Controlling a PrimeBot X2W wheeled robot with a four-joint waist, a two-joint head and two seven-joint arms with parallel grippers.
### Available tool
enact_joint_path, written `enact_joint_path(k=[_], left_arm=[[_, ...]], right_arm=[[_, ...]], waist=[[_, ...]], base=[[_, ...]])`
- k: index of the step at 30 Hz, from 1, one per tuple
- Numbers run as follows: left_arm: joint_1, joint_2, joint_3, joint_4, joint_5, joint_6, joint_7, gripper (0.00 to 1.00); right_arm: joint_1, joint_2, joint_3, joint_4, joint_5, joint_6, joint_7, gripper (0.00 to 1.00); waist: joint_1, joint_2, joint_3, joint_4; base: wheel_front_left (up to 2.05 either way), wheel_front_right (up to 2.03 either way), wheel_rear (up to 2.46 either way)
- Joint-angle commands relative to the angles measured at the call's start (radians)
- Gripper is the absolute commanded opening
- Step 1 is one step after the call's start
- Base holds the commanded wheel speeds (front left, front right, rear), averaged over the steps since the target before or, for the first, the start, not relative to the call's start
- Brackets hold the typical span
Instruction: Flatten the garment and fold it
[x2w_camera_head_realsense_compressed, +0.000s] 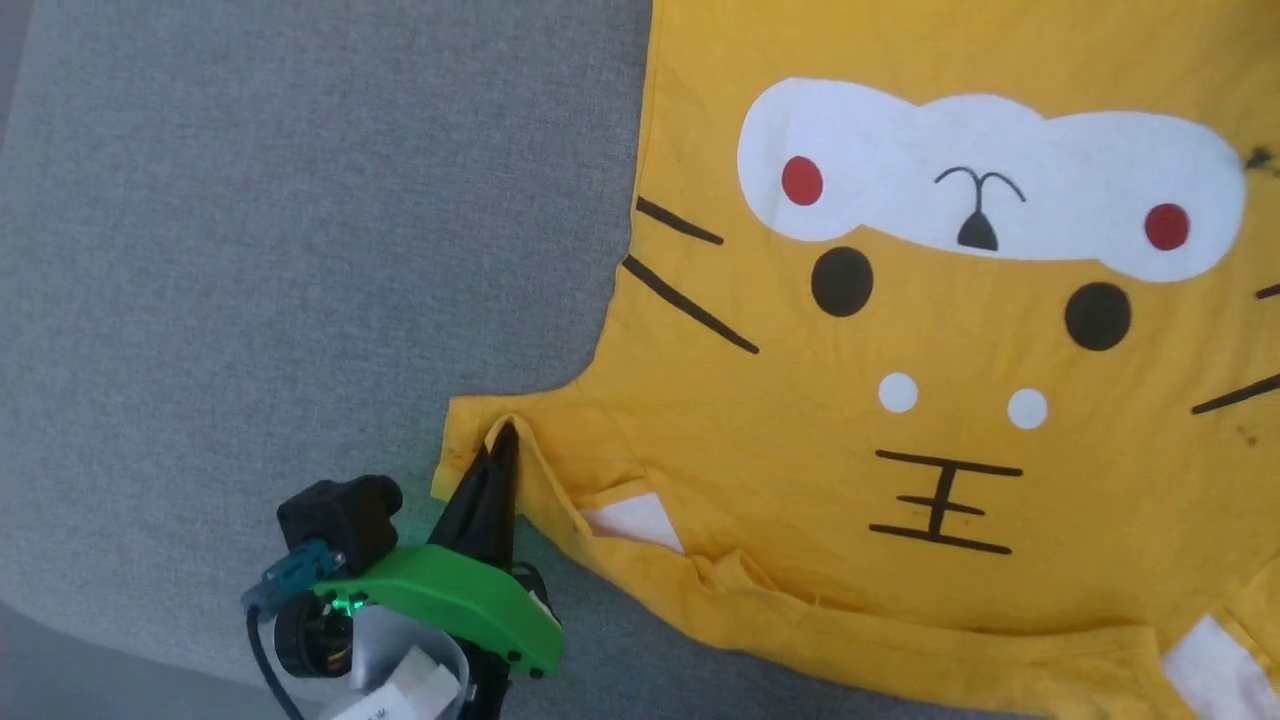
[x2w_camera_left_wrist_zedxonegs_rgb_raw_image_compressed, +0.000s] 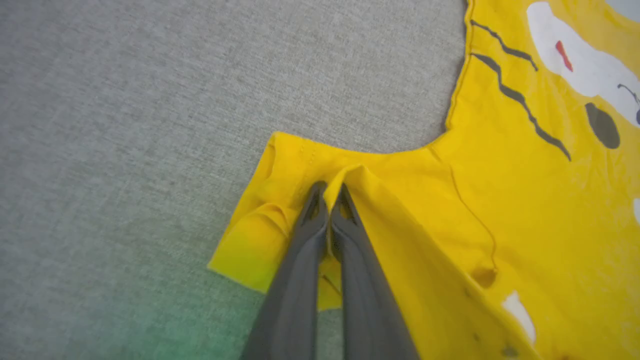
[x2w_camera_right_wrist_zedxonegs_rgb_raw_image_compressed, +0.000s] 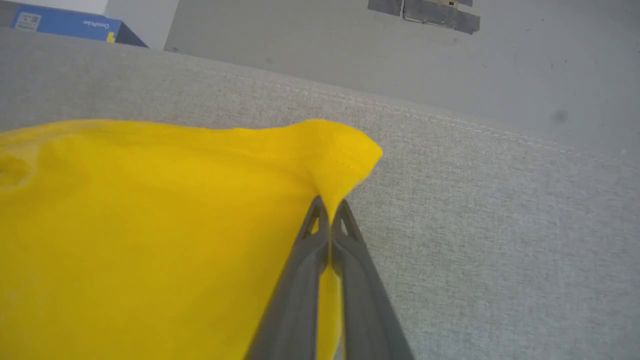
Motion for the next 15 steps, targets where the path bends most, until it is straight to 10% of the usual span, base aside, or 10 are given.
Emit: enact_joint_path(k=[1, 15], left_arm=[[-0.004, 0.012, 0.004, 0.035, -0.006, -0.001, 0.018, 0.0], [0.059, 0.047, 0.035, 0.141, -0.058, 0.005, 0.067, 0.0]], right_arm=[[0.01, -0.006, -0.017, -0.013, 0.02, -0.002, -0.03, 0.0], [0.503, -0.107, 0.085, -0.325, 0.329, -0.002, -0.102, 0.0]], waist=[[-0.0001, 0.0, -0.132, -0.075], [-0.0001, 0.0, -0.438, -0.296]], base=[[0.0, 0.0, 0.0], [0.0, 0.0, 0.0]])
